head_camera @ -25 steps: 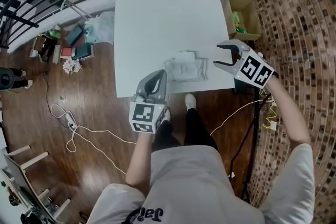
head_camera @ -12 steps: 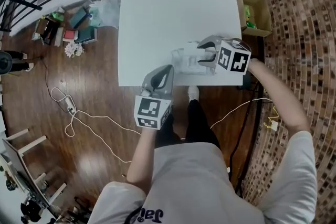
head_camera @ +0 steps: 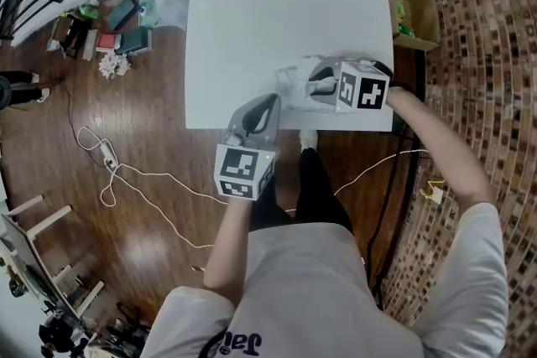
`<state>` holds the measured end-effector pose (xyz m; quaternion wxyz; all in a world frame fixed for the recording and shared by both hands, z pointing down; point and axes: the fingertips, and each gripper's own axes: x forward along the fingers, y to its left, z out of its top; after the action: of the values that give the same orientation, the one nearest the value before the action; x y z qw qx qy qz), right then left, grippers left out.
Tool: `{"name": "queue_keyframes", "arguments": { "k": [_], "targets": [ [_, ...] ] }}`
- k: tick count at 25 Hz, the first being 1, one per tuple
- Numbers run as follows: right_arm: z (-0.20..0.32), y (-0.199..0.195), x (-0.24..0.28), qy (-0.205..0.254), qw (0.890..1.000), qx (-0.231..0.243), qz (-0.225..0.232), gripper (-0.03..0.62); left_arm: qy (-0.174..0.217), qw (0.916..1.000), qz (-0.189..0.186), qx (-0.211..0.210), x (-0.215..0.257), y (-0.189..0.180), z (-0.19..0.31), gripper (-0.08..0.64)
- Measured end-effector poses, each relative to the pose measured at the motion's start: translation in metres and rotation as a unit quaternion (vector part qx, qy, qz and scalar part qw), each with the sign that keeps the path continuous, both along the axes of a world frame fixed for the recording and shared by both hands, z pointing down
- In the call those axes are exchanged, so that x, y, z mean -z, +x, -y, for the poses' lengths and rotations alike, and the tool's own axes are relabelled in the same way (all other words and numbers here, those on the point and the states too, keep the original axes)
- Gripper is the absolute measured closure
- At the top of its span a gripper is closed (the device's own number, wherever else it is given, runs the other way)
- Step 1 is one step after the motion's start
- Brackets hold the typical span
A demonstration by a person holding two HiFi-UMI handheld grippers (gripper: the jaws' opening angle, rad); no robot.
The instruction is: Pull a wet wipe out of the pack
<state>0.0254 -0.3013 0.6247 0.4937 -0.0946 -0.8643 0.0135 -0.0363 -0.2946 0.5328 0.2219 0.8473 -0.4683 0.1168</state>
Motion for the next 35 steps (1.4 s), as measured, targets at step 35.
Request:
{"name": "queue_keyframes", "arguments": {
  "k": [35],
  "targets": [
    [0.022, 0.037, 0.174, 0.142, 0.987, -0.054, 0.06, 0.597, 0.074, 0.9959, -0.023, -0.047, 0.082, 0.038, 0.007, 0.545]
  ]
}}
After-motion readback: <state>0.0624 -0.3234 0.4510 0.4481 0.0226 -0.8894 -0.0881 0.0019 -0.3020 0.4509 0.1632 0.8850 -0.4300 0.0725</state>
